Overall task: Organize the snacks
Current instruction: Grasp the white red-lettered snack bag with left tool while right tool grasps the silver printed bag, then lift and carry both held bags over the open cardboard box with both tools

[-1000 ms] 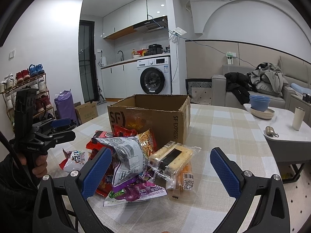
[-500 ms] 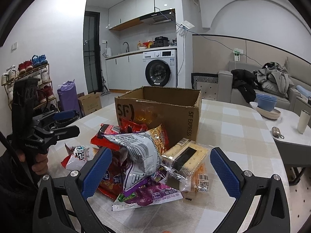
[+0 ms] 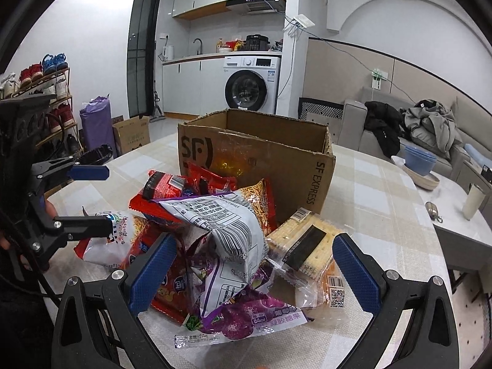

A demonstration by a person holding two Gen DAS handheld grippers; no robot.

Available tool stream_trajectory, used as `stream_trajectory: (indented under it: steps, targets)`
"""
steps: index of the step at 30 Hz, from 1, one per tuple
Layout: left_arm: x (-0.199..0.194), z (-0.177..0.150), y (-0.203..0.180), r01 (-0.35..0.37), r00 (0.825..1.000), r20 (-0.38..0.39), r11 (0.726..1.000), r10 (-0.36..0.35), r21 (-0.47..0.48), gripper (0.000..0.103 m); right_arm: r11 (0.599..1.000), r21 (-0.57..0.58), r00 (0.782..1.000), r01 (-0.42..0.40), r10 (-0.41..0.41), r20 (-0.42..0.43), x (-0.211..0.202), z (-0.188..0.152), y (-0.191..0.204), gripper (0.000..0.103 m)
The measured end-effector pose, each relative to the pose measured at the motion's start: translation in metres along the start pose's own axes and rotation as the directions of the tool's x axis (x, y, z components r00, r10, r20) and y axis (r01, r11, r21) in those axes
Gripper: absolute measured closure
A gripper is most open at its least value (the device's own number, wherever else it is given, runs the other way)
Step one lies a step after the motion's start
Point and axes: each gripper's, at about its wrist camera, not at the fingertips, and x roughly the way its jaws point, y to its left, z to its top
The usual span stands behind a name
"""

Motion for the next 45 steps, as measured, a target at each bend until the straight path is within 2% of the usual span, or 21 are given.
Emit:
stream_trajectory:
  steps: [7,15,20,25,31,34,37,41,45]
  targets:
    - [0.011,-0.01,0.005,-0.008,0.996,-0.086,0.999,0.005,-0.034,0.001,0.999,0.005,0.999,-0.04,0.041,-0.03,0.008,0.0,0.001,0.003]
    - [0.018,-0.014,0.004,0.041,0.988,-0.144,0.999,-0.045,-0.033,0.001,0.996,0.0,0.992,-0.087,0.086,-0.097,0.025,0.001,0.007,0.032]
    - [0.026,-0.015,0.002,0.041,0.983,-0.176,0.999,-0.045,-0.024,0.001,0.993,0.042,0.982,-0.114,0.119,-0.148,0.035,-0.002,0.005,0.039]
    - [0.034,-0.016,0.004,0.056,0.978,-0.199,0.998,-0.063,-0.04,0.001,0.991,0.067,0.983,-0.114,0.122,-0.135,0.033,-0.003,0.0,0.05]
    - [0.044,-0.015,0.004,0.105,0.968,-0.225,0.993,-0.114,-0.054,0.011,0.988,0.112,0.986,-0.107,0.119,-0.113,0.03,-0.003,-0.008,0.065]
    - [0.047,-0.014,0.001,0.132,0.963,-0.232,0.99,-0.141,-0.055,0.02,0.986,0.133,0.988,-0.105,0.118,-0.097,0.028,-0.003,-0.01,0.069]
    - [0.048,-0.014,-0.004,0.158,0.959,-0.228,0.986,-0.166,-0.056,0.03,0.985,0.139,0.99,-0.105,0.117,-0.077,0.023,-0.002,-0.012,0.07]
    - [0.047,-0.012,-0.006,0.157,0.962,-0.217,0.986,-0.165,-0.053,0.035,0.985,0.14,0.994,-0.102,0.108,-0.034,0.014,-0.002,-0.013,0.071]
    - [0.045,-0.011,-0.003,0.161,0.963,-0.208,0.985,-0.171,-0.065,0.046,0.985,0.141,0.994,-0.102,0.105,-0.011,0.007,-0.003,-0.015,0.071]
